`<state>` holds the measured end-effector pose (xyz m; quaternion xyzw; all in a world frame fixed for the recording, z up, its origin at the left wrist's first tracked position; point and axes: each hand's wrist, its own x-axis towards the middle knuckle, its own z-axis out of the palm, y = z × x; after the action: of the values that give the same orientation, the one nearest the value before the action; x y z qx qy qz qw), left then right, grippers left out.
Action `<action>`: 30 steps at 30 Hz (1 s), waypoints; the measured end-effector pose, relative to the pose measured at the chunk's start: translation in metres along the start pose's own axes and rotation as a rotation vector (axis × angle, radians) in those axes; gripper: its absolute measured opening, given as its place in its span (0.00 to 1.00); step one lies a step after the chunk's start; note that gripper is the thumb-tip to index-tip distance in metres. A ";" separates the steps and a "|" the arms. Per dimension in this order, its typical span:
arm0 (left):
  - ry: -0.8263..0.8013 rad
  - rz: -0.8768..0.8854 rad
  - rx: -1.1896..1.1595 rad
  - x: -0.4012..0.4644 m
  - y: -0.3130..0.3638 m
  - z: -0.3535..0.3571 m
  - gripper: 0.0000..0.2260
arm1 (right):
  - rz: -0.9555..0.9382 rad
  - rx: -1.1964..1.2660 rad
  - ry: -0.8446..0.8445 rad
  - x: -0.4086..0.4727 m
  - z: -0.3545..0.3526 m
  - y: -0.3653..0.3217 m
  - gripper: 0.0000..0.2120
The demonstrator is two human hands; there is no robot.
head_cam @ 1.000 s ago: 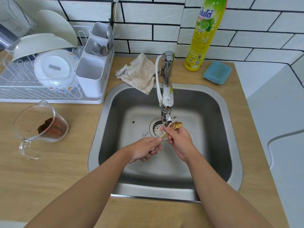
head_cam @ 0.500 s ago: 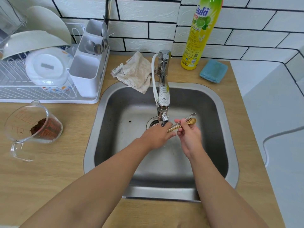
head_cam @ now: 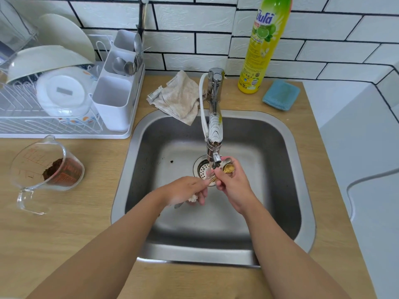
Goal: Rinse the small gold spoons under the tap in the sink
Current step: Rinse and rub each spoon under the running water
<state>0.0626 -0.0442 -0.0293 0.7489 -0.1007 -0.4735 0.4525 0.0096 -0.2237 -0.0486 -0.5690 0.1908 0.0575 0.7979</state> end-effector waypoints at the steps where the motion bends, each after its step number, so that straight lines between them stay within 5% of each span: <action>1: -0.054 -0.036 -0.155 -0.006 -0.002 -0.001 0.15 | 0.026 0.000 -0.052 -0.001 0.002 0.001 0.10; 5: -0.115 -0.051 -0.196 -0.020 -0.008 0.003 0.13 | 0.115 0.000 -0.161 0.000 0.005 0.006 0.09; 11: -0.039 -0.029 -0.255 -0.030 -0.018 0.014 0.10 | 0.062 -0.131 -0.025 0.001 0.002 0.008 0.06; 19: 0.039 -0.085 -0.337 -0.037 -0.021 0.017 0.13 | 0.116 -0.048 -0.144 0.002 0.007 0.011 0.07; 26: 0.075 -0.037 -0.325 -0.035 -0.024 0.019 0.15 | 0.086 -0.085 -0.131 -0.001 0.011 0.012 0.17; 30: 0.061 -0.018 -0.276 -0.035 -0.023 0.020 0.12 | 0.012 -0.204 -0.027 -0.001 0.008 0.012 0.09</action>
<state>0.0210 -0.0222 -0.0283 0.6944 -0.0143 -0.4639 0.5499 0.0069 -0.2123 -0.0563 -0.6451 0.1767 0.0890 0.7380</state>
